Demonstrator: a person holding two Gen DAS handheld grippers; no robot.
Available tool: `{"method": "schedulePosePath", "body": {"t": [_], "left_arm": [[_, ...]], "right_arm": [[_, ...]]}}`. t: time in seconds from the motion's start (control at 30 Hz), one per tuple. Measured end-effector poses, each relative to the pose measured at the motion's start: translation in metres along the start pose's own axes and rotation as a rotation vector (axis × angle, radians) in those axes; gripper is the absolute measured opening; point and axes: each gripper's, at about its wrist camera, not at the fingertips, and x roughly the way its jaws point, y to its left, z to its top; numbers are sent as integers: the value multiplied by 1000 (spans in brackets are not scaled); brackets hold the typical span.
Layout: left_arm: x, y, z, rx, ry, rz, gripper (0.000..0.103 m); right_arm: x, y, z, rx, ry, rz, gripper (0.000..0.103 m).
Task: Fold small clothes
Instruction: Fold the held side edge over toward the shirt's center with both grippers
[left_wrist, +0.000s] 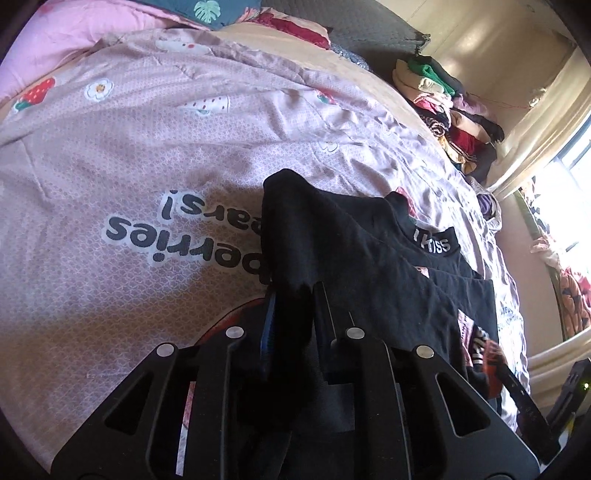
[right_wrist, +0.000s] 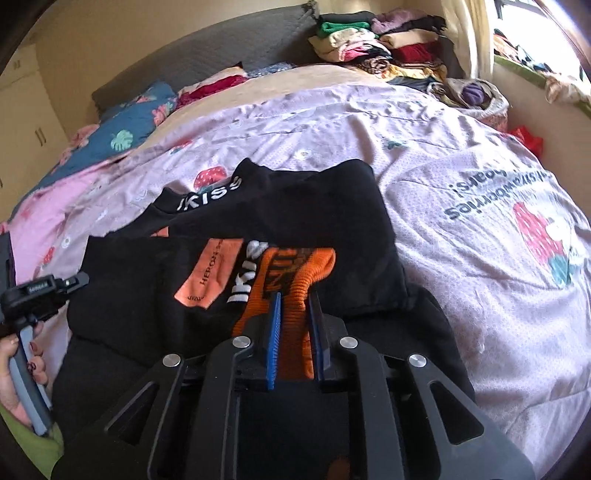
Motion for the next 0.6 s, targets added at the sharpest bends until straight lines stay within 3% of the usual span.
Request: {"method": "schedulePosePath", "body": {"t": [0.1,0.37,0.6], "left_arm": [[-6,-1,0,11,-10,0,16],[-31,-15,0,45,-55,-28,17],[-24,-44,-15,152,7,-70,21]], "right_arm": [[-6,-7,-1,30,-6,2,14],[-14,5,0,5,-4,40,17],[-13,35,-4,-91,8,65,24]]}}
